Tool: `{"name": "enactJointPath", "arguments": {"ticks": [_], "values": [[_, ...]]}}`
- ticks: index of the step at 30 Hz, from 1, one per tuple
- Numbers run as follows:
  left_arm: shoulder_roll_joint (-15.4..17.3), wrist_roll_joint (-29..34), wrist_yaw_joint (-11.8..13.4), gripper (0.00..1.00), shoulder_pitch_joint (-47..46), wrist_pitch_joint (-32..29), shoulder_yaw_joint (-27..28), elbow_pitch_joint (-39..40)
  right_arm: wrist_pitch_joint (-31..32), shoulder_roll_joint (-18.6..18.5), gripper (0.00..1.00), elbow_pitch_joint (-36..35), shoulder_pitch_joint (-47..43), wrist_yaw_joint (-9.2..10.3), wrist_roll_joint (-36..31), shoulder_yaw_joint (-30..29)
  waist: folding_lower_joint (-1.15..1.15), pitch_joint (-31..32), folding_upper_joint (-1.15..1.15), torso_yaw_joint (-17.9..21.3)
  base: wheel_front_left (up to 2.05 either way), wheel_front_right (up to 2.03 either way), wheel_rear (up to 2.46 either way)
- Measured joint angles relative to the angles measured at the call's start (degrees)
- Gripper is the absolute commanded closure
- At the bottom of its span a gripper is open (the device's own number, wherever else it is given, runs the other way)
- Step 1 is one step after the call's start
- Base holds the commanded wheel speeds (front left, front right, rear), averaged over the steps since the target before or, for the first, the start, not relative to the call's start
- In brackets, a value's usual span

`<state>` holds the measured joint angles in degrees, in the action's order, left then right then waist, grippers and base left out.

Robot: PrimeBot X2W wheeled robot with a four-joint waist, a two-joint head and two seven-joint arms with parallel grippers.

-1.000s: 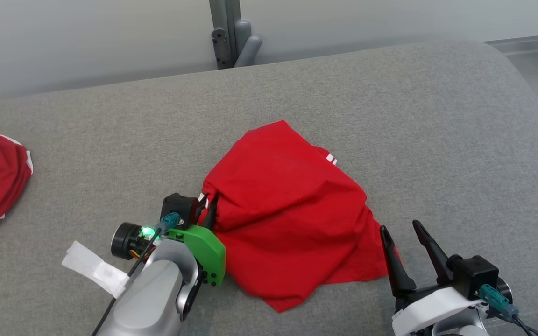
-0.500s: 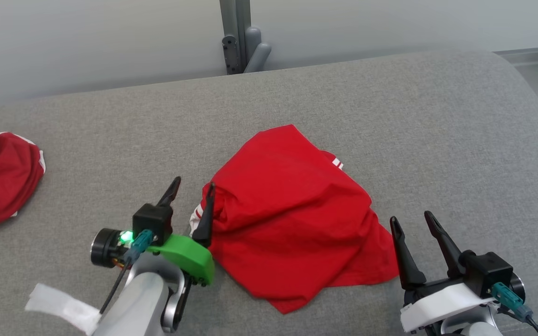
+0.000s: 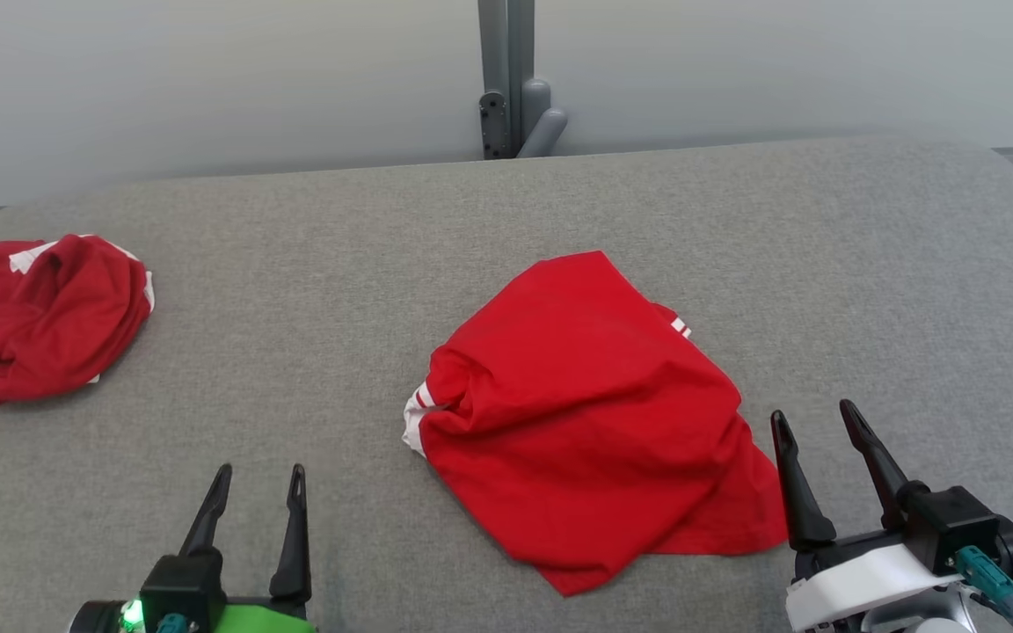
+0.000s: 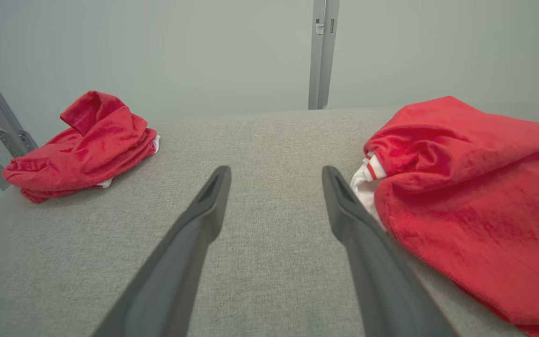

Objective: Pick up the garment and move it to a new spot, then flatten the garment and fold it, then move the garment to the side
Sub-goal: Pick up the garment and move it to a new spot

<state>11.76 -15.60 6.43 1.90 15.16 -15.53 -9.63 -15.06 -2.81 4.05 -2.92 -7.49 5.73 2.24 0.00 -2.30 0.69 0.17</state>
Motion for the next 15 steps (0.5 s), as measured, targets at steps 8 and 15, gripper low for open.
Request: {"name": "enactJointPath", "arguments": {"ticks": [8,15], "values": [[-2.23,3.49,-2.76,0.00,6.81,0.00,6.56,2.86,0.01,-0.21,0.00,-0.63,-1.88,0.00,-1.85,-2.56,0.00,0.86,0.00,-3.21,0.00,0.00,0.00],[-4.77,5.67,-6.02,0.00,8.51,0.00,10.07,3.37,0.01,-0.26,0.00,-0.53,-2.73,0.00,-2.01,-4.26,0.00,1.51,0.00,-4.97,0.00,0.00,0.00]]}}
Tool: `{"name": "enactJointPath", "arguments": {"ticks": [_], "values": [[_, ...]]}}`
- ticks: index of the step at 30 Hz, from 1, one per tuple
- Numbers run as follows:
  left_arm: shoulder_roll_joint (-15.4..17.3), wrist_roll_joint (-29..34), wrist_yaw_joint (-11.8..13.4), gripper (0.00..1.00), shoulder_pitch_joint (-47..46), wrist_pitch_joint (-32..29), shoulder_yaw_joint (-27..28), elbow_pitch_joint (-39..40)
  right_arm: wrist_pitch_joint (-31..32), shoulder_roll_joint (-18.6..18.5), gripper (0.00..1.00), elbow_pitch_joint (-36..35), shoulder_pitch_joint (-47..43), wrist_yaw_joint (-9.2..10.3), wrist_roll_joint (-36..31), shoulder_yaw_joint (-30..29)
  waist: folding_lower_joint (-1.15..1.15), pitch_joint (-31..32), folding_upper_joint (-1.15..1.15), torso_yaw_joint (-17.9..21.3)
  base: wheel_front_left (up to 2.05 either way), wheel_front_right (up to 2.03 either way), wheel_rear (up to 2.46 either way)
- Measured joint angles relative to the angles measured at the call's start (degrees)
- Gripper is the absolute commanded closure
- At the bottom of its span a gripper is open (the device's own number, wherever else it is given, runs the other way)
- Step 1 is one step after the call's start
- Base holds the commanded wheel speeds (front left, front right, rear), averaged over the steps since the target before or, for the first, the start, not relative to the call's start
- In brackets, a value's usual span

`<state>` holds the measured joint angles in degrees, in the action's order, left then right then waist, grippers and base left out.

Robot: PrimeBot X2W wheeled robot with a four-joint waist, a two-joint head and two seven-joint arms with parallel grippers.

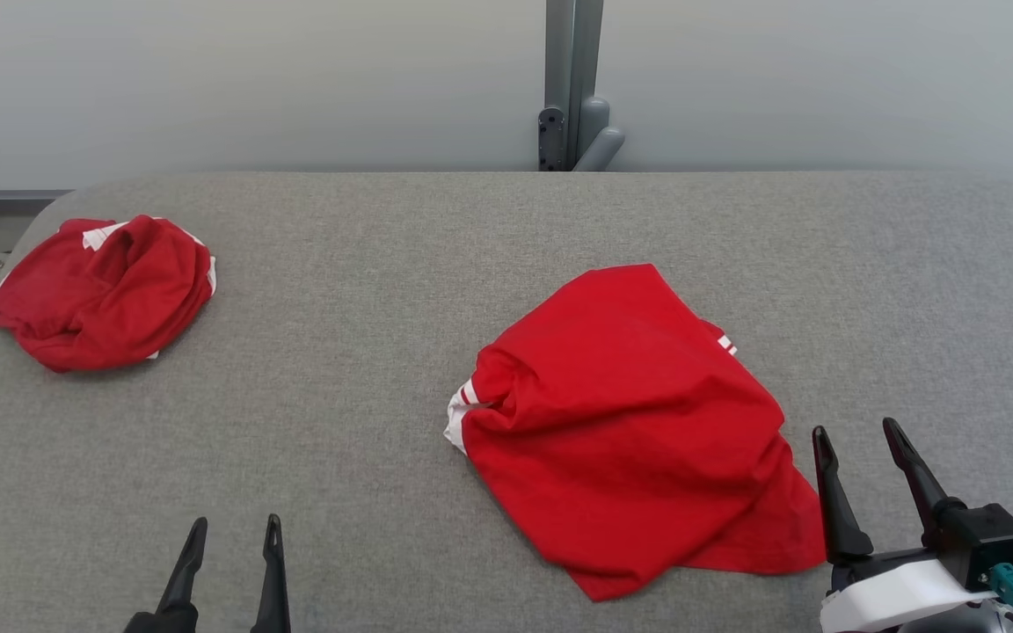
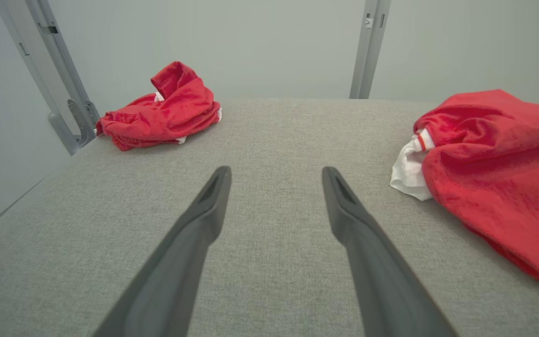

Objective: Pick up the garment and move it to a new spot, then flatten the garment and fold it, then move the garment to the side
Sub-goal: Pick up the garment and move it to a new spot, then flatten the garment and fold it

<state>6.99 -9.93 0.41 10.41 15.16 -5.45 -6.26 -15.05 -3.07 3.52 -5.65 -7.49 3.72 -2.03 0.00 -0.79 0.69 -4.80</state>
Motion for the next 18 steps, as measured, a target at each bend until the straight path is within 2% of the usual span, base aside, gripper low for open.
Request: {"name": "enactJointPath", "arguments": {"ticks": [6,18], "values": [[-1.42,1.65,-2.25,0.00,-0.09,0.00,1.69,-0.19,0.00,0.01,0.00,0.41,-0.05,0.00,-0.25,-0.80,0.00,0.19,0.00,-0.33,0.00,0.00,0.00],[-2.98,3.31,-4.31,0.00,-0.20,0.00,4.01,-0.51,0.00,0.04,0.00,0.89,-0.05,0.00,-0.25,-0.49,0.00,0.54,0.00,0.65,0.00,0.00,0.00]]}}
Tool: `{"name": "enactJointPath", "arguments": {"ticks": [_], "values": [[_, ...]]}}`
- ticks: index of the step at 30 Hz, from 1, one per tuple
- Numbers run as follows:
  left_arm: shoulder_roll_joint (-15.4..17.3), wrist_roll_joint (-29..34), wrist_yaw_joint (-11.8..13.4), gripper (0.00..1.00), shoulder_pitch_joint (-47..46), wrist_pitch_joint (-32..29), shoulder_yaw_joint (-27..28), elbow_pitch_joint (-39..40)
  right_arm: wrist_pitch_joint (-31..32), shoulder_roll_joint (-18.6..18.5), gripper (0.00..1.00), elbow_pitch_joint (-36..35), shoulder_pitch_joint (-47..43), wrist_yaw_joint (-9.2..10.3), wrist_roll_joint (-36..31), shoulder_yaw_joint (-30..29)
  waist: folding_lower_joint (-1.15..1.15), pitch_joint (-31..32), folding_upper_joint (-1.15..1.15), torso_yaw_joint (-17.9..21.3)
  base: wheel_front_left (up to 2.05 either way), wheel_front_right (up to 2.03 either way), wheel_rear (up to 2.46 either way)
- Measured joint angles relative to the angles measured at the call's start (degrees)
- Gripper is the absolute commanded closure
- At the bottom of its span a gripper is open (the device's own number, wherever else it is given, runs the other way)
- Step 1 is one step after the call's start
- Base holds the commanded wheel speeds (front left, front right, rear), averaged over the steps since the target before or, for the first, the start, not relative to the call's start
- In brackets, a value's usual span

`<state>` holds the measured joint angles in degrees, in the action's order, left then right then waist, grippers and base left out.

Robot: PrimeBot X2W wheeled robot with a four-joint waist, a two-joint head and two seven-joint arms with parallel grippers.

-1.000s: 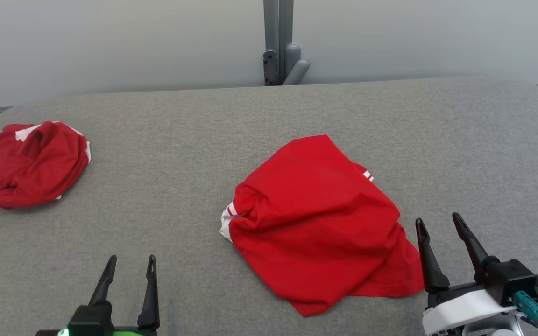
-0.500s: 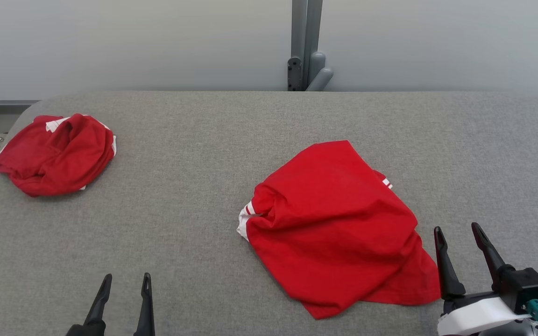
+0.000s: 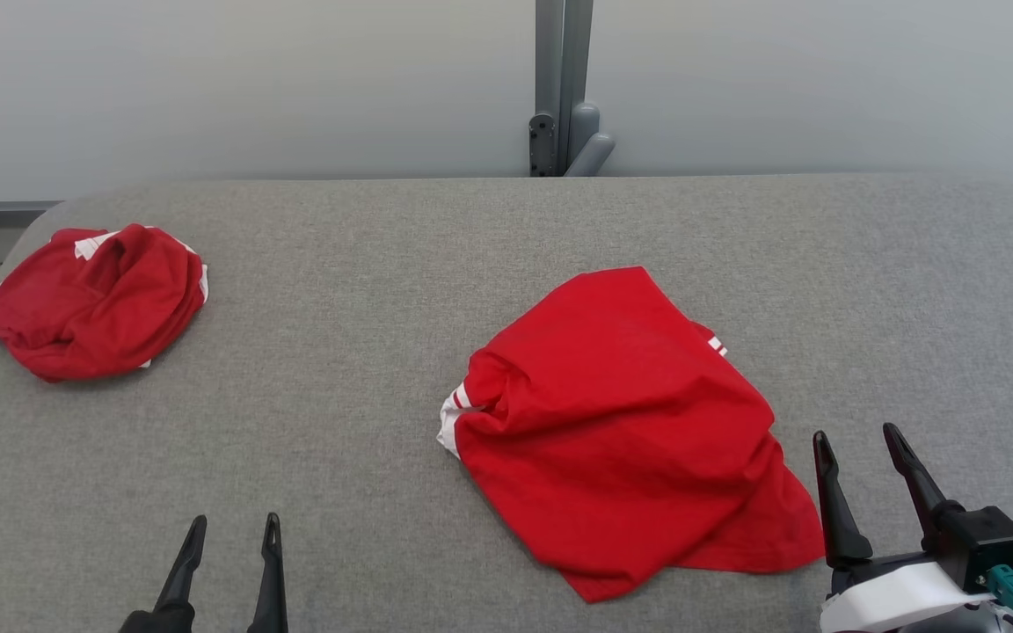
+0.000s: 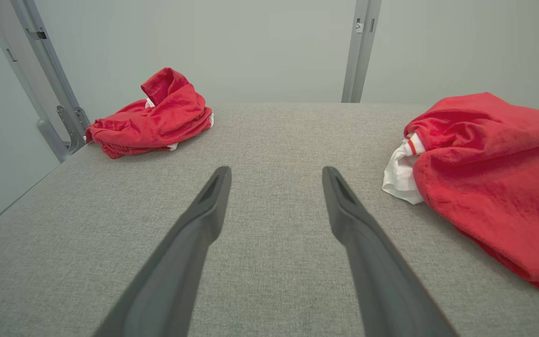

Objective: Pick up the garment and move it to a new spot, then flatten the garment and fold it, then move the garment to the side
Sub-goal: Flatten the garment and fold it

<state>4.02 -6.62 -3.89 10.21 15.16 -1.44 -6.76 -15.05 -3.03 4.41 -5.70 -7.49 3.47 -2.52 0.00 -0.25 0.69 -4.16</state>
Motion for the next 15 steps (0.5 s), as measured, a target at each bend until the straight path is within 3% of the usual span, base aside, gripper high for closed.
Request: {"name": "enactJointPath", "arguments": {"ticks": [15], "values": [[-0.89,-0.45,-1.56,0.00,-1.28,0.01,0.38,-0.65,0.00,0.08,0.00,-0.09,0.31,0.00,0.33,1.13,0.00,-0.94,0.00,1.52,0.00,0.00,0.00]]}}
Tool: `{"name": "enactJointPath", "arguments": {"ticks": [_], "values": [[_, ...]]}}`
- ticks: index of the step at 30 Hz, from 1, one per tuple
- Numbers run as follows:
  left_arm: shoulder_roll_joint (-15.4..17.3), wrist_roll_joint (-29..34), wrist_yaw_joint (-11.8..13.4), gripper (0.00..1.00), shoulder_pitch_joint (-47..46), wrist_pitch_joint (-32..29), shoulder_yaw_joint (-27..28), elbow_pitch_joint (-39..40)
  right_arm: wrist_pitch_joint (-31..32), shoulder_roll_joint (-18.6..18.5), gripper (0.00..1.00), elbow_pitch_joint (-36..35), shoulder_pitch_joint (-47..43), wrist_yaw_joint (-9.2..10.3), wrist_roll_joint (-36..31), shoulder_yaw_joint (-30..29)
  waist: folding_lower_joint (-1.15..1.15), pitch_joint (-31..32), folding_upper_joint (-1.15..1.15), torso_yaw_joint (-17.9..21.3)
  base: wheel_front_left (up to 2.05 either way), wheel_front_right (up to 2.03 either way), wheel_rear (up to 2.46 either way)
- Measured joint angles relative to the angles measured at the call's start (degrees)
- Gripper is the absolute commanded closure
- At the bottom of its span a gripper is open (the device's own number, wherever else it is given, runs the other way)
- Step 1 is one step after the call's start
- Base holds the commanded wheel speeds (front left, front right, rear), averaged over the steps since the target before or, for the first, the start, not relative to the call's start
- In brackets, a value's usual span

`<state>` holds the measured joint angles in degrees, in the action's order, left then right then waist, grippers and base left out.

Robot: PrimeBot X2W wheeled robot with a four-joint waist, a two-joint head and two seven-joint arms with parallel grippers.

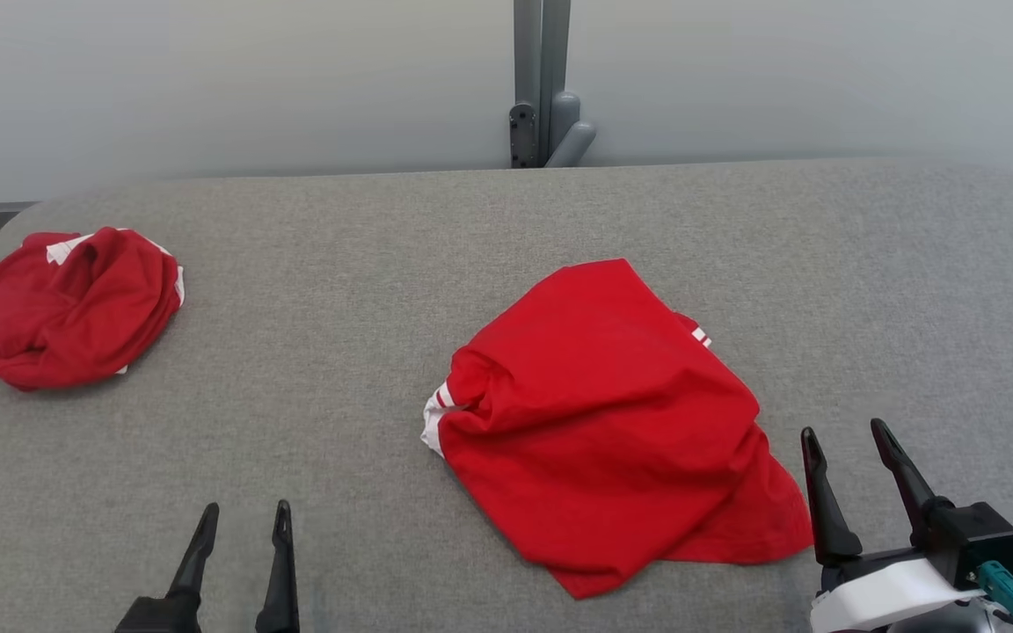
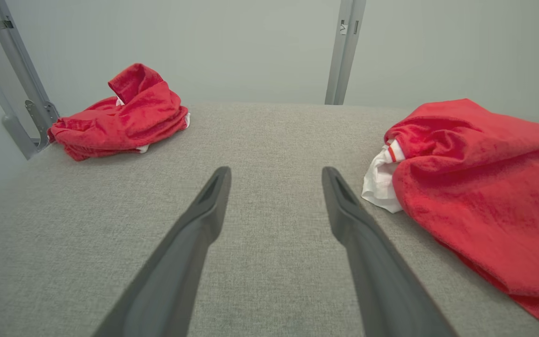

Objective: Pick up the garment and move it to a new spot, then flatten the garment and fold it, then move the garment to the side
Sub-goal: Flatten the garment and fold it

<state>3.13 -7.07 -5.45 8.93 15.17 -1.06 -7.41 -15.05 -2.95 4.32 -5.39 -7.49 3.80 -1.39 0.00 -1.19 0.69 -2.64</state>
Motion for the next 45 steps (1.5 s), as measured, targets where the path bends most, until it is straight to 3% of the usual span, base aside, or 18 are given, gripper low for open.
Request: {"name": "enactJointPath", "arguments": {"ticks": [5,9,14,22,28,30,31,38,45], "values": [[-0.15,-3.64,-0.67,0.00,-2.66,0.00,-4.86,-2.98,0.00,0.02,0.00,-0.33,1.01,0.00,0.05,0.43,0.00,-0.85,0.00,1.84,0.00,0.00,0.00],[-0.25,-10.42,-0.93,0.00,-6.48,0.01,-11.35,-6.97,0.00,0.04,0.00,-0.57,1.55,0.00,0.05,0.53,0.00,-1.85,0.00,3.70,0.00,0.00,0.00],[-0.35,-12.15,0.71,0.00,-12.50,-0.90,-17.86,-15.43,0.00,0.09,0.00,-0.78,2.61,0.00,0.04,0.78,0.00,-3.29,0.00,6.41,0.00,0.00,0.00],[-0.35,-16.60,3.49,0.00,-17.06,-5.52,-21.02,-27.28,0.00,0.09,0.00,-0.97,3.32,0.00,0.66,0.88,0.00,-5.06,0.00,11.01,0.00,0.00,0.00],[-0.03,-20.94,2.09,0.00,-19.32,-4.56,-23.03,-30.88,0.00,0.10,0.00,-0.96,3.35,0.00,1.24,0.97,0.00,-5.92,0.00,13.06,0.00,0.00,0.00],[0.07,-22.39,1.63,0.58,-20.14,-4.01,-24.18,-31.44,0.00,0.10,0.00,-0.94,3.37,0.00,1.35,0.91,0.00,-6.09,0.00,13.25,0.00,0.00,0.00],[0.04,-23.36,1.32,1.00,-20.54,-3.88,-24.98,-31.48,0.00,0.10,0.00,-0.90,3.39,0.00,1.52,0.94,0.00,-6.07,0.00,13.25,0.00,0.00,0.00],[-0.33,-32.95,-0.04,1.00,-22.62,-2.21,-29.00,-26.52,0.00,0.10,0.00,-0.83,3.63,0.00,1.77,1.07,0.00,-5.59,0.00,12.88,0.00,0.00,0.00],[0.18,-37.60,2.13,1.00,-26.82,-0.49,-22.29,-14.13,0.00,0.12,0.00,-0.58,3.28,0.00,2.24,1.01,0.00,-4.66,0.00,12.04,0.00,0.00,0.00]]}}
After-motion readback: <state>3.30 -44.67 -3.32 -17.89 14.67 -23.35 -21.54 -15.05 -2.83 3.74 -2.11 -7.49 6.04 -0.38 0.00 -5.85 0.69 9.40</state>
